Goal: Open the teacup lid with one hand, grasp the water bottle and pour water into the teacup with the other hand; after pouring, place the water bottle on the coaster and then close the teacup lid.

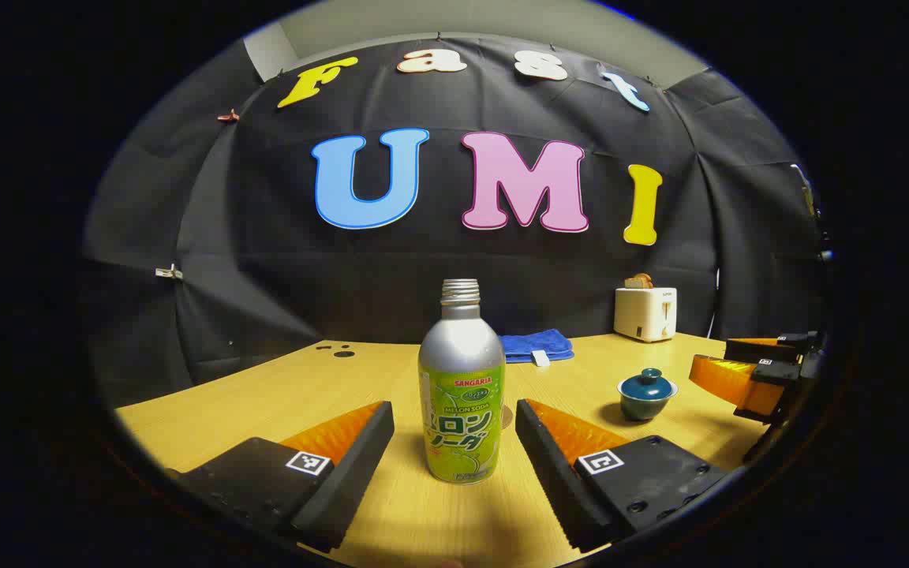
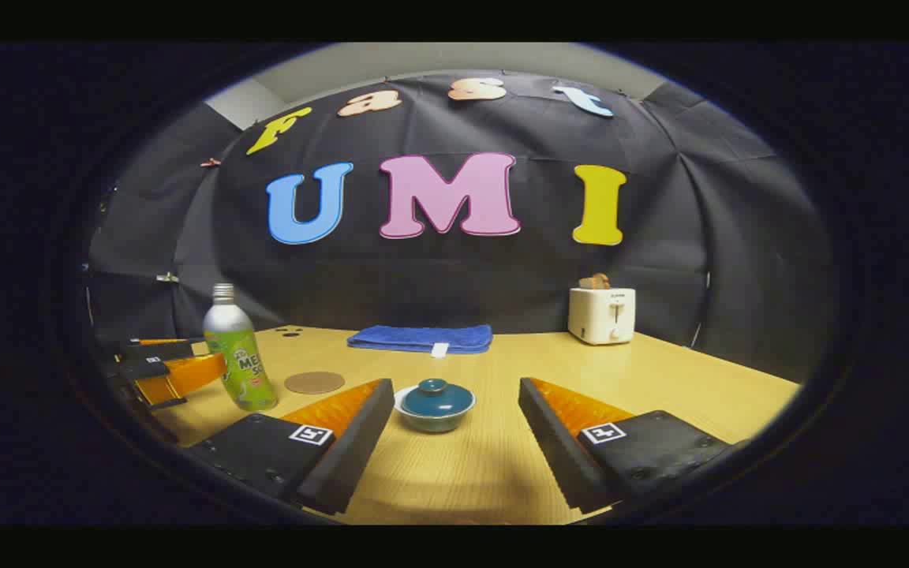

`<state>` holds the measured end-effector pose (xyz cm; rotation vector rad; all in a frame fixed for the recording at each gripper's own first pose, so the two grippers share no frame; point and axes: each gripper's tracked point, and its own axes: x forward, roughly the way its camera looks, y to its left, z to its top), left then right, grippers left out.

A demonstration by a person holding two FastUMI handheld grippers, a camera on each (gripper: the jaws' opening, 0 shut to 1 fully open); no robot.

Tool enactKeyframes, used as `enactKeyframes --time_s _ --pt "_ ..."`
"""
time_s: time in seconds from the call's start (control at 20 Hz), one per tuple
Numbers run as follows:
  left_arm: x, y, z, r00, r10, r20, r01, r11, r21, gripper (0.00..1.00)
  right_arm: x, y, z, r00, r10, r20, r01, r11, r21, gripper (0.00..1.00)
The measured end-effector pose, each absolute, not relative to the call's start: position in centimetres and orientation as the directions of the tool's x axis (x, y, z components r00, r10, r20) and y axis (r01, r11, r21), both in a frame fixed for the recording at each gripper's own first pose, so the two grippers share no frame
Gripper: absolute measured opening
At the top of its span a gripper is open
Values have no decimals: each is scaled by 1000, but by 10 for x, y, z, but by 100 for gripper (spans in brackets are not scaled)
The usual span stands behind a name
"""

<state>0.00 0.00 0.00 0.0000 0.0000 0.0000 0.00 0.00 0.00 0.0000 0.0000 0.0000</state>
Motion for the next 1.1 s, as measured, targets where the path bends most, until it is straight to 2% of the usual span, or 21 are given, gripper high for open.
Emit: enactKeyframes --time_s 1.1 --pt "1 -2 -1 1000 -7 -1 7 1000 0 98 14 6 -2 1000 -6 5 6 1000 -2 98"
